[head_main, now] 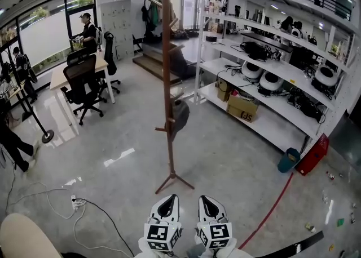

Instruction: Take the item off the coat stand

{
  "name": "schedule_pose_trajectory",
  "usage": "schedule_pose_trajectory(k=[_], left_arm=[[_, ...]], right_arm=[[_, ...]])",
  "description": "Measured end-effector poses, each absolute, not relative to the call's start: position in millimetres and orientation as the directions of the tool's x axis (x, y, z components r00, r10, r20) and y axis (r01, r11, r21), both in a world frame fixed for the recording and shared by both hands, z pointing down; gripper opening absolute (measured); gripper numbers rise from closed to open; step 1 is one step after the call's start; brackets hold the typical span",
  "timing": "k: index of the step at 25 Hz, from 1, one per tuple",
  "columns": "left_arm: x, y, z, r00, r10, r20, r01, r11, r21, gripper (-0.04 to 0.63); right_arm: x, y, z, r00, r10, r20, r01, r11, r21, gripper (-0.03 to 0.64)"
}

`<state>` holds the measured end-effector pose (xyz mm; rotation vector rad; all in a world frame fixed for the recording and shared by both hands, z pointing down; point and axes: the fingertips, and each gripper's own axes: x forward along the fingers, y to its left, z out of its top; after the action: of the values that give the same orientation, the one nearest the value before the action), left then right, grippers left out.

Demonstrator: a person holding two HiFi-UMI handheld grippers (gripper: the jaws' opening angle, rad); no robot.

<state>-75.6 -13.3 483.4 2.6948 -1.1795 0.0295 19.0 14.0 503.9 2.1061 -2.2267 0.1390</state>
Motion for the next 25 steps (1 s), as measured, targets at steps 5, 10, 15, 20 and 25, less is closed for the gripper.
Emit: schedule_pose_trajectory(k=[5,10,15,20,25], left_arm=[[-54,-41,479,0.652,-0.752,0.098,-0.754,-0.631,0.181,-0.012],[-32,-74,477,0.608,-0.787,0.101,-0.789,-0.586,0.183,-0.012],[-6,-99,482,0.565,-0.818,0.109,-0.820,-0.541,0.189,-0.012],[12,-118,484,0.524,-0.844,0.118,-0.844,-0.495,0.204,-0.012],[20,-136,483,0.504,-0.854,0.129,-0.860,-0.482,0.165,-0.012]], right_arm=[[43,-18,496,-0.084,-0.988,0.132,-0.996,0.087,0.022,0.009],[68,-54,479,-0.155,-0.985,0.080,-0.988,0.156,-0.002,0.009],[90,-85,479,-0.211,-0.974,0.088,-0.975,0.215,0.045,0.009],[110,-107,481,-0.231,-0.968,0.100,-0.967,0.240,0.084,0.009],[125,-130,477,-0.225,-0.970,0.091,-0.967,0.234,0.098,0.009]])
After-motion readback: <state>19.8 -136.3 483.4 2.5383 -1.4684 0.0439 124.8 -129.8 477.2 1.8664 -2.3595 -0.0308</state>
